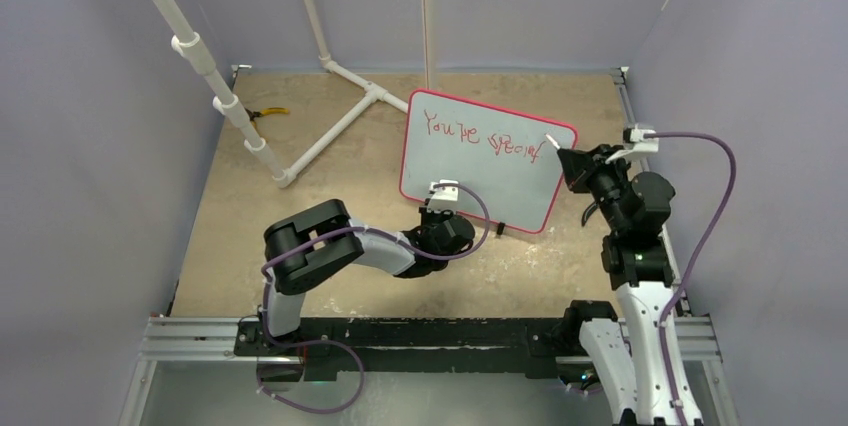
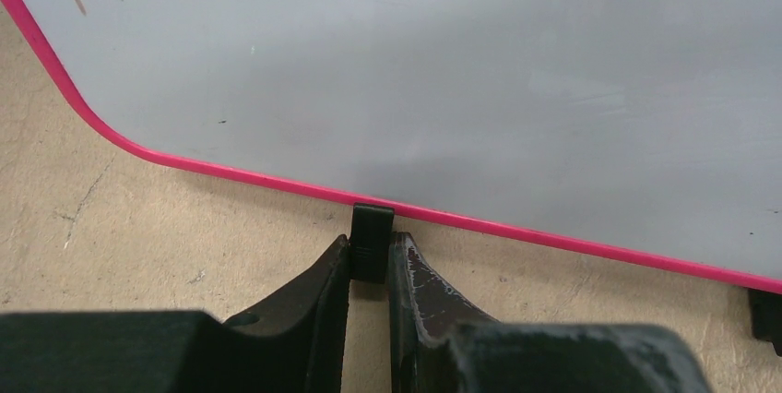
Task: Write a sentence on the whiteboard
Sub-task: Move the whiteboard stand to the center of the board, then write a sentence on the whiteboard.
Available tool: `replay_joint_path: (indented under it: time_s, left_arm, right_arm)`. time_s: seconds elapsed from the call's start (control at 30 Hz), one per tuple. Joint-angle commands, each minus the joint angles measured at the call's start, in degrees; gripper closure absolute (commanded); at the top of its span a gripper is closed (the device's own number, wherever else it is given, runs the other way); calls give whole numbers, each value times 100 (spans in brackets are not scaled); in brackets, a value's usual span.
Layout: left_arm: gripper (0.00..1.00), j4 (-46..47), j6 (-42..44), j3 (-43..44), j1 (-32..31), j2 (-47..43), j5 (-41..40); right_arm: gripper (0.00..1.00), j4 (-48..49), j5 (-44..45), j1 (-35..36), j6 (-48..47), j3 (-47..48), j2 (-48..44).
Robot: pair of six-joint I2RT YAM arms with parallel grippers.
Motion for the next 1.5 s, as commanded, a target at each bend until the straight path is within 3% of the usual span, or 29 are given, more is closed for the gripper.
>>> replay_joint_path:
  time_s: [0.0, 0.27, 0.53, 0.77, 1.03, 1.47]
  left_arm:
    - [100, -26, -207, -38, 70, -292, -401]
    - [100, -18, -236, -14, 70, -275, -350]
    - [100, -20, -227, -21, 70, -306, -382]
    - [100, -11, -218, -35, 67, -305, -394]
    - [100, 29, -218, -54, 63, -310, -377]
    - [100, 51, -230, -50, 57, -290, -358]
  right_arm:
    - [100, 99, -686, 20, -189, -149, 195]
    - [100, -201, -532, 37, -137, -91, 557]
    - [100, -575, -763, 37, -114, -9, 164]
    - [100, -1057, -295, 37, 12, 189, -139]
    - [100, -1003, 180, 37, 144, 172, -187]
    - [100, -822, 86, 37, 65, 138, 34]
